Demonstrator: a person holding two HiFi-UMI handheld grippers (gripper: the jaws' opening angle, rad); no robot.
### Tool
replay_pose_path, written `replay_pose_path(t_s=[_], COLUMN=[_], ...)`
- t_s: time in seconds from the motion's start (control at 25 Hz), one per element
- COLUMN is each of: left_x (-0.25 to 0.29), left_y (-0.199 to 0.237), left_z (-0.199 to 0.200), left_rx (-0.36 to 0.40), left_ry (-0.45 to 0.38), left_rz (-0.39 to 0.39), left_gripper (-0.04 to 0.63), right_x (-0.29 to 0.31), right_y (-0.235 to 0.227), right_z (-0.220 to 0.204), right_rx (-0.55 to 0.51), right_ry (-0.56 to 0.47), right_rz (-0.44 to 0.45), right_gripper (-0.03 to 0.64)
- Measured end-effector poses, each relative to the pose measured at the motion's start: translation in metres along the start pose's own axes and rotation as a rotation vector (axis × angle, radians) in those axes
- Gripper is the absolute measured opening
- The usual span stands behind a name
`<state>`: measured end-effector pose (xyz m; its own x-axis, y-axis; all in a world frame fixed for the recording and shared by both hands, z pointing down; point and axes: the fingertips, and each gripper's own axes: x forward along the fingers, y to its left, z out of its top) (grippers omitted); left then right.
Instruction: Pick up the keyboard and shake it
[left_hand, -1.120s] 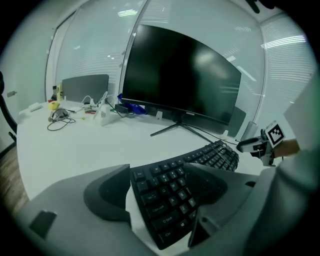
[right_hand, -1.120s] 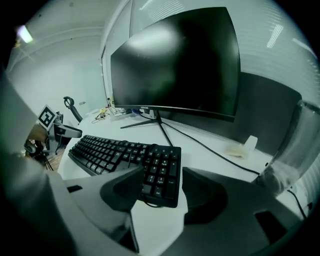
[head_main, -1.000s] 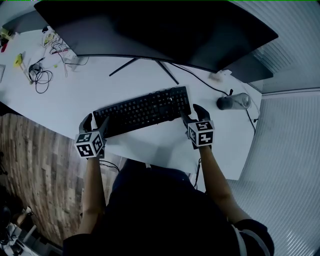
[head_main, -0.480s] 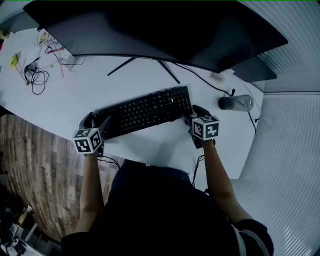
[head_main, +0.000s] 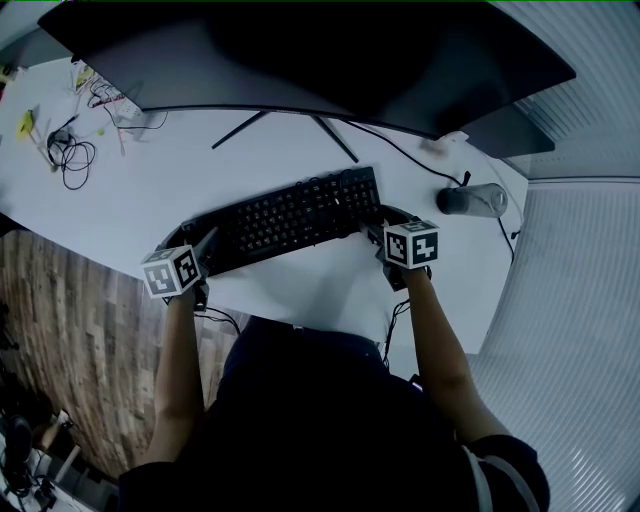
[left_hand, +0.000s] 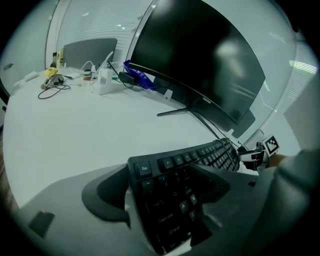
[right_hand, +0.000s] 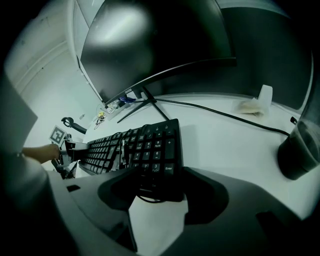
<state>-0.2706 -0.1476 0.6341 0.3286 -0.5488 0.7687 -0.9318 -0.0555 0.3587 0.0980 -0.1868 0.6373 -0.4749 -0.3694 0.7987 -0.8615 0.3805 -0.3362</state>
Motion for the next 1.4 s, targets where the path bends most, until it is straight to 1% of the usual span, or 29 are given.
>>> replay_pose_path(t_s=[0.24, 0.36, 0.48, 0.6, 0.76, 0.96, 1.08, 1.16, 1.2, 1.28, 1.32, 1.4], left_x=[-0.004, -0.01, -0.016, -0.019, -0.023, -0.022, -0.019, -0.02, -0.022, -0.029, -0.035, -0.05], left_y=[-0.002, -0.009, -0.015, -0.023, -0.035, -0.042, -0.041, -0.043, -0.044, -0.045, -0.046, -0.048], left_z=[-0.002, -0.001, 0.002, 0.007, 0.012, 0.015, 0.014, 0.014, 0.015, 0.019, 0.024, 0.037], left_rx=[-0.021, -0.012, -0.014, -0.045, -0.108, -0.187, -0.227, -0.239, -0.238, -0.212, -0.187, -0.112], left_ry=[-0.014, -0.029, -0.045, -0.071, -0.121, -0.172, -0.188, -0.195, -0.198, -0.206, -0.214, -0.243], left_rz=[0.014, 0.009, -0.006, -0.034, -0.089, -0.155, -0.186, -0.199, -0.198, -0.17, -0.146, -0.088], left_gripper=[0.37, 0.37, 0.37, 0.37, 0.37, 0.37, 0.37, 0.37, 0.37, 0.37, 0.37, 0.37], right_x=[-0.004, -0.016, -0.034, -0.059, -0.097, -0.135, -0.146, -0.152, -0.153, -0.15, -0.146, -0.138], right_y=[0.0, 0.002, 0.006, 0.011, 0.026, 0.048, 0.062, 0.067, 0.066, 0.06, 0.055, 0.044], right_z=[-0.001, -0.003, 0.004, 0.023, 0.057, 0.085, 0.097, 0.102, 0.103, 0.099, 0.095, 0.084], right_rx=[-0.01, -0.022, -0.056, -0.119, -0.237, -0.361, -0.409, -0.425, -0.427, -0.406, -0.38, -0.302], right_ry=[0.045, 0.029, 0.002, -0.04, -0.124, -0.202, -0.235, -0.247, -0.248, -0.242, -0.238, -0.237], right_rz=[-0.029, -0.049, -0.088, -0.139, -0.206, -0.281, -0.304, -0.313, -0.314, -0.302, -0.286, -0.237], right_gripper=[0.278, 0.278, 0.278, 0.278, 0.276, 0.275, 0.275, 0.275, 0.275, 0.275, 0.275, 0.275])
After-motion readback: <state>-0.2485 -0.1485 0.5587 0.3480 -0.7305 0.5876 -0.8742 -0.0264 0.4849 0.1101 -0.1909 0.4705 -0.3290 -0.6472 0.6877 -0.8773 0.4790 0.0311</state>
